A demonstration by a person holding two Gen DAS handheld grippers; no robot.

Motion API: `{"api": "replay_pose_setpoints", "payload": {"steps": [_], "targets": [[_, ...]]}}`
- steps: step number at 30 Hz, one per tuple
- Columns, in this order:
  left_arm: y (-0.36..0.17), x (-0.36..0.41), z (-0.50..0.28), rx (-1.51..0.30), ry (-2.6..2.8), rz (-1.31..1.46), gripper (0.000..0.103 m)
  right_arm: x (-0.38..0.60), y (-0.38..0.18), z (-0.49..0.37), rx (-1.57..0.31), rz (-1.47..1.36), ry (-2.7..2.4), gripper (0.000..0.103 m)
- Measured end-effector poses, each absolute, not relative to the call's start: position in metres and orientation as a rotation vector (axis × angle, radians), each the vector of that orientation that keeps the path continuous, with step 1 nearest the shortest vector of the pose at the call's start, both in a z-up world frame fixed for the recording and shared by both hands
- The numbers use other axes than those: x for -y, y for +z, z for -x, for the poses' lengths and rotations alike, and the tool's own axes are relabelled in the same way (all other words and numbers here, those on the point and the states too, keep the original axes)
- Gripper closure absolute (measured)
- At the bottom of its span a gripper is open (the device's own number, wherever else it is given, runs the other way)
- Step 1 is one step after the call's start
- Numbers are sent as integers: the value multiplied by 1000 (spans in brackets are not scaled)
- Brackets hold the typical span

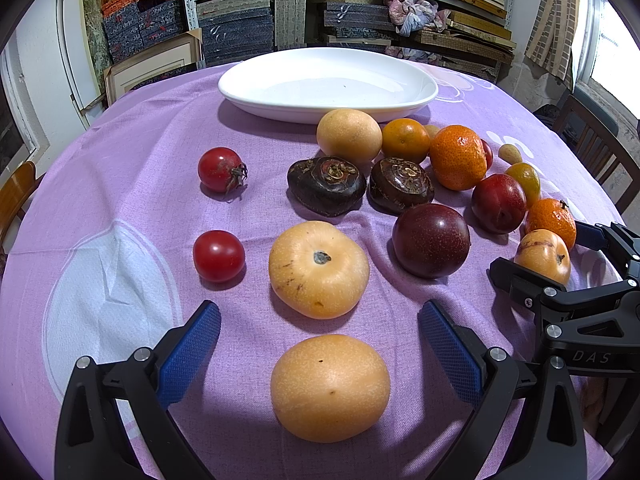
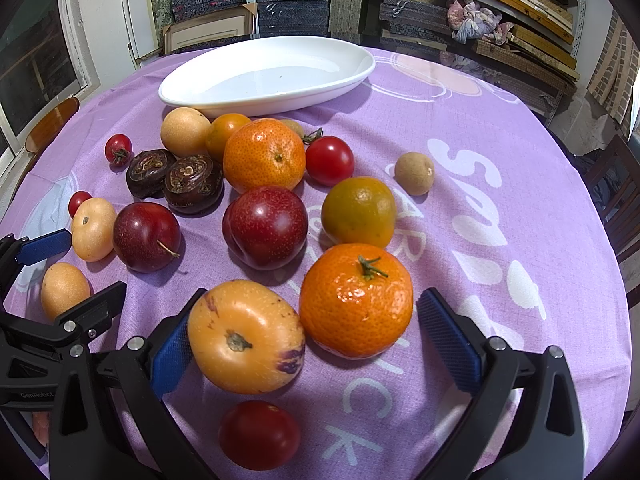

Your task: Organize fruits

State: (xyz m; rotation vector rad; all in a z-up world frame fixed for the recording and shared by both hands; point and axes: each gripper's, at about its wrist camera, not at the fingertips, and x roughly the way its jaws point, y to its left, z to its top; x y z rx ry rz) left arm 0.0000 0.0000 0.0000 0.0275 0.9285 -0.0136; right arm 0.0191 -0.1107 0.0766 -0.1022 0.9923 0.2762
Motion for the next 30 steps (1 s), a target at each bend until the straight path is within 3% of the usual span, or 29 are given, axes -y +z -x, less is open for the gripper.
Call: {"api": "replay_pose_setpoints", "payload": {"steps": [22, 27, 30], "targets": [[0, -1, 1, -928, -37, -39, 3, 111, 79, -19, -990, 130, 334, 4], [4, -18, 4, -901, -111, 37, 3, 137, 108, 5, -793, 49, 420, 4], [2, -25, 0, -905, -85, 56, 3, 141, 111, 21, -772, 112, 399, 4]]}}
